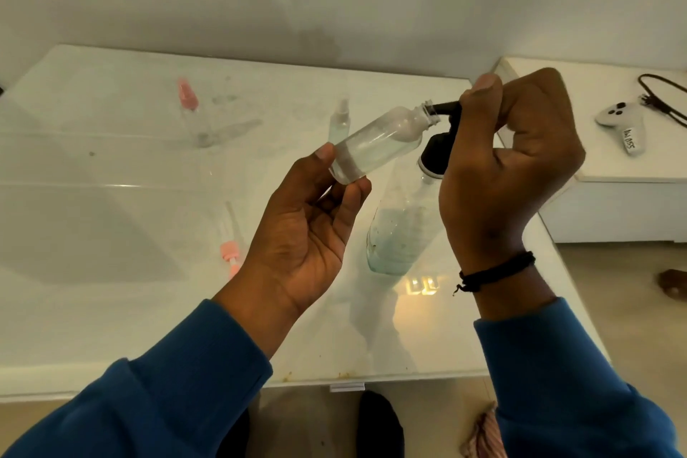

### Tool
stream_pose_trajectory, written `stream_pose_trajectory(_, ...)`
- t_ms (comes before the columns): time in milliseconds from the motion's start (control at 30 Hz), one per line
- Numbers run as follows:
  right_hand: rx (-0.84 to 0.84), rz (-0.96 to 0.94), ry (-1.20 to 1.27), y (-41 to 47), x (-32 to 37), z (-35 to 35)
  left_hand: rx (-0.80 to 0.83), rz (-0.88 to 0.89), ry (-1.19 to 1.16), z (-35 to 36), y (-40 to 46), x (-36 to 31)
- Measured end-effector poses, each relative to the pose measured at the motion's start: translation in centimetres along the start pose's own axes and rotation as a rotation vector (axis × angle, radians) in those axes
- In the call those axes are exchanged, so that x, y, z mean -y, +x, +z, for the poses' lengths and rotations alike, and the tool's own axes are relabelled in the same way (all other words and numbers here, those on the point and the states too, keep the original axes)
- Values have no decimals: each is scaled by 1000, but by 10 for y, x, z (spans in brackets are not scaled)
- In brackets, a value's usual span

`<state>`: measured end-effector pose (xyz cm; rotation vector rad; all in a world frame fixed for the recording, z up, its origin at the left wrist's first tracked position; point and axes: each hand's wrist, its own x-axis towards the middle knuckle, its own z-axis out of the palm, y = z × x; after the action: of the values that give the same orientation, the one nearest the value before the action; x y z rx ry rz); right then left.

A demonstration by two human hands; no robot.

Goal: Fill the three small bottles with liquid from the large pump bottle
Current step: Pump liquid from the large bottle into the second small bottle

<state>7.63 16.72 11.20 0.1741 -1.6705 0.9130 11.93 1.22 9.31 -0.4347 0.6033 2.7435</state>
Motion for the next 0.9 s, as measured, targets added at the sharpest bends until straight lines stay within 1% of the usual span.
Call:
stream_pose_trajectory(167, 19, 14, 27, -9, 0, 1, -21, 2, 7, 1, -1, 1)
stream_pose_trajectory(333, 3, 9, -2, -3, -1, 0, -27, -11, 18, 0, 1, 2)
stream_pose_trajectory(500, 14, 29, 47, -7, 1, 3, -39, -28, 27, -1, 0, 2)
stream_pose_trajectory(900, 4, 12, 20, -4, 2, 0, -45, -52, 36, 0, -1, 3)
